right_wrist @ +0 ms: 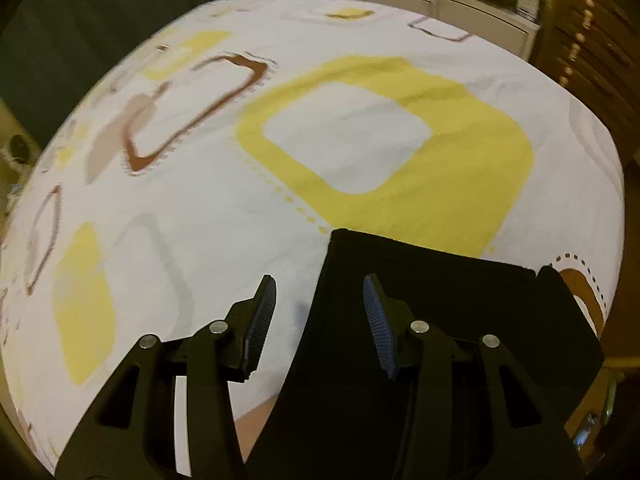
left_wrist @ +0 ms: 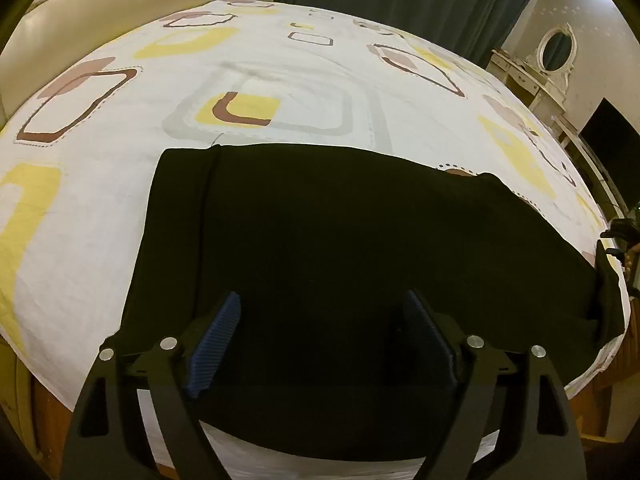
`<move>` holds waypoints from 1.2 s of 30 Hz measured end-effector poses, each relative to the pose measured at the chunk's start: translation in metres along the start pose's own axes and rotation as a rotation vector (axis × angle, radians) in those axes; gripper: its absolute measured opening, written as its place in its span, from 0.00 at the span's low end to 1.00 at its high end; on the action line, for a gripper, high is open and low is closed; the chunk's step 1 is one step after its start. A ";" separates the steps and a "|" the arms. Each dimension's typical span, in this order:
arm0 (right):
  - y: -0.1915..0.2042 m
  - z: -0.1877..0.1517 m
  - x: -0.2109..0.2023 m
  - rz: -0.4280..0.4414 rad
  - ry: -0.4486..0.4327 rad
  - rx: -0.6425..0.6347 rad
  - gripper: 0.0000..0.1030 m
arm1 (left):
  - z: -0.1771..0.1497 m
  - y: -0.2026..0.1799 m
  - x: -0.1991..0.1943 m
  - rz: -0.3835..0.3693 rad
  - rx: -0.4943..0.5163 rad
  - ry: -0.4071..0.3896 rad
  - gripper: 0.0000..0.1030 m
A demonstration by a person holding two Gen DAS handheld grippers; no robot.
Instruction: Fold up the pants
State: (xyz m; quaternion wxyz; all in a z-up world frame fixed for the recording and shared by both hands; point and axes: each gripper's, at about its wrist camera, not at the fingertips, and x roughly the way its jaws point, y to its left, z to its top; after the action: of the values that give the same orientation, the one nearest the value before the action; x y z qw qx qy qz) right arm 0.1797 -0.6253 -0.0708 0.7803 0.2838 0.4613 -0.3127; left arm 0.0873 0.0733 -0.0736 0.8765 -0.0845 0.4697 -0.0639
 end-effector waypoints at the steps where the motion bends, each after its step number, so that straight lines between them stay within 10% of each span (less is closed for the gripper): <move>1: 0.000 0.000 0.005 -0.020 0.013 0.011 0.44 | 0.000 0.000 0.000 -0.001 0.001 0.000 0.81; 9: 0.002 -0.004 0.023 -0.080 0.048 0.014 0.43 | -0.001 0.000 0.002 -0.004 -0.001 0.003 0.82; 14: -0.008 -0.002 0.020 -0.068 0.050 0.047 0.19 | -0.003 -0.002 0.002 0.002 0.005 0.002 0.82; 26: -0.045 0.018 -0.068 0.373 -0.059 0.154 0.08 | -0.004 -0.004 0.002 0.018 0.011 0.001 0.82; 31: -0.105 0.006 -0.118 0.640 -0.163 0.187 0.08 | -0.004 -0.005 0.001 0.024 0.006 0.001 0.82; 36: -0.194 -0.026 -0.117 0.731 -0.194 0.271 0.08 | -0.005 -0.006 0.001 0.032 0.004 -0.001 0.82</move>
State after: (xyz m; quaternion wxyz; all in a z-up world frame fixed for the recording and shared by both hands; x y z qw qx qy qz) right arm -0.0242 -0.7050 -0.0063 0.8355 0.4988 0.2087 -0.0976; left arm 0.0830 0.0669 -0.0760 0.8778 -0.0752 0.4704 -0.0510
